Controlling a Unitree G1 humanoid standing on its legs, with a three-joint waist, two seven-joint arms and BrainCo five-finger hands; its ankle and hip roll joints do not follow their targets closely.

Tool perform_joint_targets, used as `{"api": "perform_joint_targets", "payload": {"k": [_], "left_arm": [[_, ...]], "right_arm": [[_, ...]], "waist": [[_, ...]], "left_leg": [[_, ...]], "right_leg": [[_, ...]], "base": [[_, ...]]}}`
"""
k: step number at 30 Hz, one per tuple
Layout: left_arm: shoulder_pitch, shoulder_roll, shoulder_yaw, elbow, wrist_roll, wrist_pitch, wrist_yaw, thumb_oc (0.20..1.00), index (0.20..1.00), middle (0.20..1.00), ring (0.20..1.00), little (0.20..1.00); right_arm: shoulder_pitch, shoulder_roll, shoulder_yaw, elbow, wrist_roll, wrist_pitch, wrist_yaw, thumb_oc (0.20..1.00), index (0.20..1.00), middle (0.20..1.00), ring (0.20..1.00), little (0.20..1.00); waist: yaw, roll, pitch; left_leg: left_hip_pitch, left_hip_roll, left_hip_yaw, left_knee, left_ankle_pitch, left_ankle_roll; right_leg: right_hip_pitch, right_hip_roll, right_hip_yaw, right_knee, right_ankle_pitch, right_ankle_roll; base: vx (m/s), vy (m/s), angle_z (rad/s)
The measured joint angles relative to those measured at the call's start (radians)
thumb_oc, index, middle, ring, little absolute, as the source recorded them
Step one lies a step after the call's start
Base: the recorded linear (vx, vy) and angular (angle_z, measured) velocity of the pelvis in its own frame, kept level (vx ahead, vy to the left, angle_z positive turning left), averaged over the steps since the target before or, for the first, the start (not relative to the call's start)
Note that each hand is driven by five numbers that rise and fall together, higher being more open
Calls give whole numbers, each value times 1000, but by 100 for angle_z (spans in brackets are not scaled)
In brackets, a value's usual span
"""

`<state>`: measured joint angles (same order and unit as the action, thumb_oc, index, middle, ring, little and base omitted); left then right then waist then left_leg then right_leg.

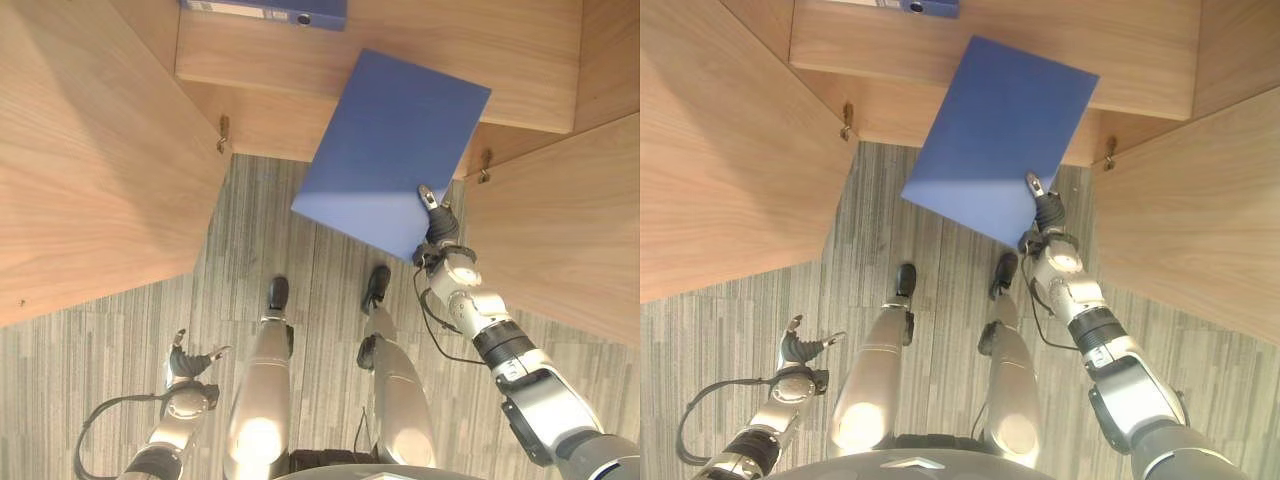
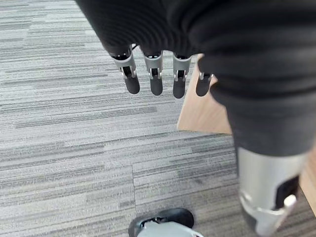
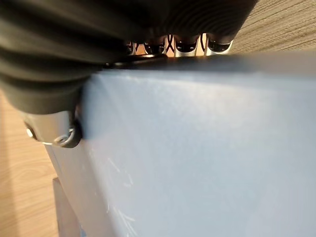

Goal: Put the empty folder in the office cabinet

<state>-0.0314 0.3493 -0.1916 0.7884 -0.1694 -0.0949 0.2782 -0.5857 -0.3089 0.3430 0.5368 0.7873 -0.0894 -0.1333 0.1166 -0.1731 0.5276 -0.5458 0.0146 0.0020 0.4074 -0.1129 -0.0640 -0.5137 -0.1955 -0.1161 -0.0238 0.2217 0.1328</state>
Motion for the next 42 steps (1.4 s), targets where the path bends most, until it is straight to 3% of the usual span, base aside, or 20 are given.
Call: {"api": "perform_joint_targets", "payload": {"k": [6, 10, 14, 19, 25, 28, 29, 33, 35, 37, 39, 42], "left_arm": [[24, -18, -16, 41, 0, -2, -4, 1000, 1000, 1000, 1000, 1000], [5, -15, -54, 54, -1, 0, -7, 1000, 1000, 1000, 1000, 1000], [-15, -22, -88, 40, -2, 2, -8, 1000, 1000, 1000, 1000, 1000], [-36, -51, -85, 37, -1, 1, -13, 1000, 1000, 1000, 1000, 1000], [-53, -47, -90, 42, 1, -15, -16, 1000, 1000, 1000, 1000, 1000], [-53, -47, -94, 57, 1, -20, -15, 1000, 1000, 1000, 1000, 1000], [-54, -47, -94, 76, 1, -20, -7, 1000, 1000, 1000, 1000, 1000], [-53, -47, -95, 75, 4, -21, 20, 1000, 1000, 1000, 1000, 1000], [-55, -48, -101, 71, 18, -27, 27, 1000, 1000, 1000, 1000, 1000], [-60, -51, -130, 59, 24, -36, 41, 1000, 1000, 1000, 1000, 1000], [-57, -48, -138, 64, 27, -37, 56, 1000, 1000, 1000, 1000, 1000], [-56, -47, -167, 64, 28, -39, 66, 1000, 1000, 1000, 1000, 1000]], "right_arm": [[35, -3, -22, 15, 5, 0, -7, 200, 200, 200, 200, 200], [9, -28, -37, 15, 22, -17, -9, 200, 200, 200, 200, 200], [-107, -76, -42, 9, 44, -26, -14, 200, 200, 200, 200, 200], [-149, -102, -34, 9, 60, -39, -23, 200, 200, 200, 200, 200], [-182, -142, -66, 10, 60, -51, -35, 200, 200, 200, 200, 200], [-196, -136, -100, 10, 61, -77, -64, 200, 200, 200, 200, 200], [-237, -105, -166, 53, 61, -110, -113, 200, 200, 200, 200, 200], [-382, -103, -241, 143, 81, -150, -234, 200, 200, 200, 200, 200], [-475, -128, -259, 222, 89, -159, -270, 200, 200, 200, 200, 200], [-616, -202, -270, 333, 113, -168, -318, 200, 200, 200, 200, 200], [-701, -250, -261, 387, 135, -190, -336, 200, 200, 200, 200, 200], [-844, -309, -233, 549, 173, -185, -350, 200, 200, 200, 200, 200]], "waist": [[-12, 6, 4], [-10, 9, 6], [-4, 14, 9], [-1, 18, 12], [-13, 19, 12], [-13, 19, 12], [-14, 20, 11], [-13, 24, 11], [-13, 45, 9], [5, 92, 8], [21, 120, 1], [39, 139, -10]], "left_leg": [[-8, -3, -51, 15, -10, 0], [-11, 0, -109, -91, 60, -33], [-23, 21, -125, -244, 147, -60], [38, 53, -110, -365, 191, -73], [66, 51, -94, -451, 239, -71], [66, 50, -92, -460, 246, -72], [67, 50, -89, -460, 247, -72], [67, 42, -75, -462, 251, -71], [64, 37, -78, -462, 255, -68], [61, 33, -87, -473, 265, -65], [60, 35, -93, -480, 270, -66], [51, 35, -102, -479, 272, -66]], "right_leg": [[10, 7, -4, 28, 13, 8], [-4, 17, -50, 4, 22, -4], [-57, 39, -85, -43, 56, -55], [-59, 60, -88, -57, 59, -62], [-74, 59, -83, -58, 59, -62], [-80, 59, -81, -58, 59, -62], [-82, 58, -77, -58, 59, -62], [-94, 52, -59, -58, 65, -60], [-94, 48, -60, -58, 68, -58], [-95, 43, -64, -58, 69, -53], [-96, 44, -71, -58, 73, -59], [-97, 43, -81, -58, 74, -60]], "base": [[167, -64, 18], [73, -219, 43], [51, -141, 11], [57, -82, -12], [6, -2, -2], [4, 10, -1], [1, 35, -4], [-8, 22, -8], [-3, -6, 4], [5, -15, 12], [11, -36, 7], [15, -54, 8]]}}
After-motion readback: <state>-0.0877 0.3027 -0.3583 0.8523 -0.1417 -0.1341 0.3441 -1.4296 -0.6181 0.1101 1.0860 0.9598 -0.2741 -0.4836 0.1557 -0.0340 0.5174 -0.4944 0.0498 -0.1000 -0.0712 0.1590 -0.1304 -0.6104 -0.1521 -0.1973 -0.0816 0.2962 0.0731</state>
